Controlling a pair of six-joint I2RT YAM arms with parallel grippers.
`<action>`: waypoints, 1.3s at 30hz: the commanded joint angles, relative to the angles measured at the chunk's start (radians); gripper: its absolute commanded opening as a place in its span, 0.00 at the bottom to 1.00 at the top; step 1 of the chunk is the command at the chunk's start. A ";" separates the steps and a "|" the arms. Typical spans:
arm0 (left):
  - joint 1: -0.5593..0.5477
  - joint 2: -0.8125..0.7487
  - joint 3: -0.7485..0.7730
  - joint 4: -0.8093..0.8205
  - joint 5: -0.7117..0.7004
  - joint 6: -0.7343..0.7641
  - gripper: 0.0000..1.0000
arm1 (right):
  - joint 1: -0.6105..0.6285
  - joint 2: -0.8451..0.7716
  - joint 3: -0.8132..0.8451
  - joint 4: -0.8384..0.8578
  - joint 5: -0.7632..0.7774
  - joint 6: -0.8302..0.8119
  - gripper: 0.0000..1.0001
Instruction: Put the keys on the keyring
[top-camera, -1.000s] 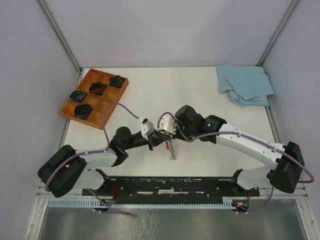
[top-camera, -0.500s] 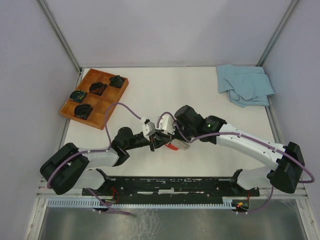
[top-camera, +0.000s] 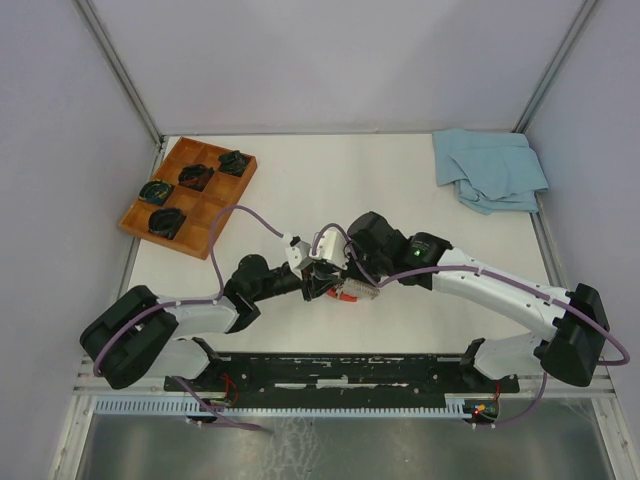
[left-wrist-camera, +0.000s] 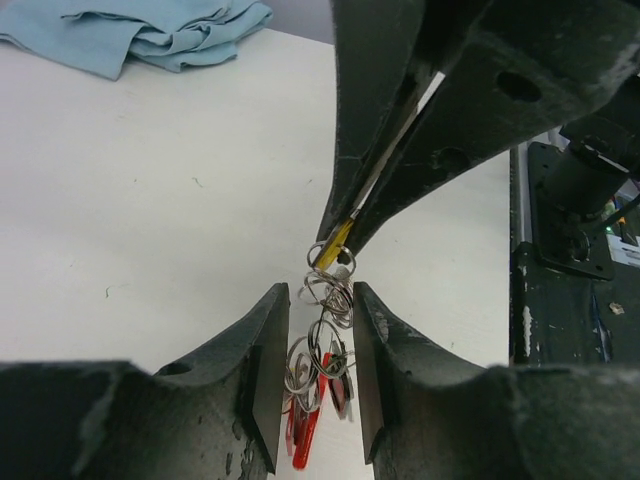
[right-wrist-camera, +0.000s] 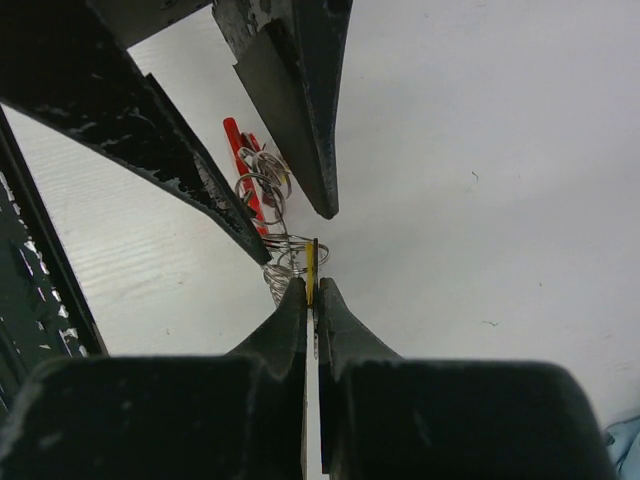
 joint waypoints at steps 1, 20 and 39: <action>-0.010 -0.024 0.034 -0.029 -0.089 0.017 0.39 | 0.015 -0.017 0.056 0.040 0.003 0.016 0.01; -0.035 -0.013 0.048 -0.012 -0.118 0.058 0.37 | 0.049 0.029 0.091 0.016 -0.008 0.040 0.01; -0.037 -0.032 -0.001 0.107 -0.080 0.127 0.09 | 0.066 0.069 0.082 -0.075 0.009 0.123 0.01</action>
